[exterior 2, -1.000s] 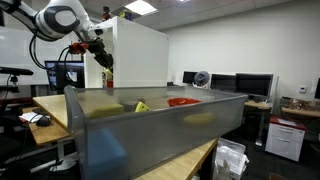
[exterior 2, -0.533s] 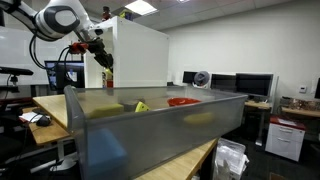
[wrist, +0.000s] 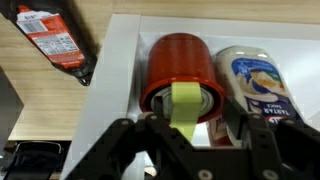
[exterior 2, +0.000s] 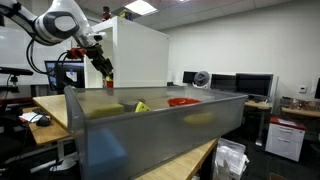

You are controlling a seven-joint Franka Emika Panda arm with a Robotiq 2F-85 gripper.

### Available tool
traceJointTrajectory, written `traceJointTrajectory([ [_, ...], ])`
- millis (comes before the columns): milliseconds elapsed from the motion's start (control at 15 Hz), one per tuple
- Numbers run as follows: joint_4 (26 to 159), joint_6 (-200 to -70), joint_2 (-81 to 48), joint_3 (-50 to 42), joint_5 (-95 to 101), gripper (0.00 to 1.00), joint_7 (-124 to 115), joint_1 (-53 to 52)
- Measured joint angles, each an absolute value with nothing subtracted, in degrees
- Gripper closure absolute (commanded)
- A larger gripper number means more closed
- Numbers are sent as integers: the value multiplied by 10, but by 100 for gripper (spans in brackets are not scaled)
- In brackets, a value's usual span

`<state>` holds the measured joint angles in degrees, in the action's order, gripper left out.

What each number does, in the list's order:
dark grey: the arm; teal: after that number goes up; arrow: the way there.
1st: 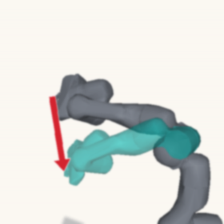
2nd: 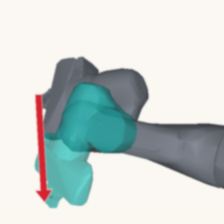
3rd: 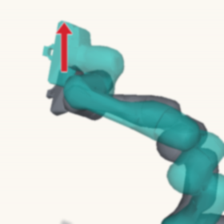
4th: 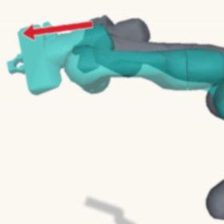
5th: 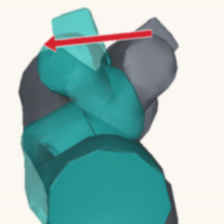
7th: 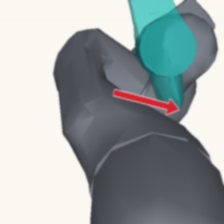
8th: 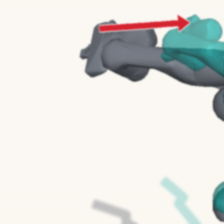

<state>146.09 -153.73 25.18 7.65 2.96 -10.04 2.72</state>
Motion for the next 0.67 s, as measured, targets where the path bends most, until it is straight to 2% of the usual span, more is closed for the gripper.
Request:
traceJointTrajectory([
  [133, 1466, -1537, 250, 75, 30, 1, -100, 29],
  [467, 1464, -1532, 251, 70, 30, 0, -100, 27],
  [667, 1454, -1482, 272, 63, 28, 0, -98, 18],
])
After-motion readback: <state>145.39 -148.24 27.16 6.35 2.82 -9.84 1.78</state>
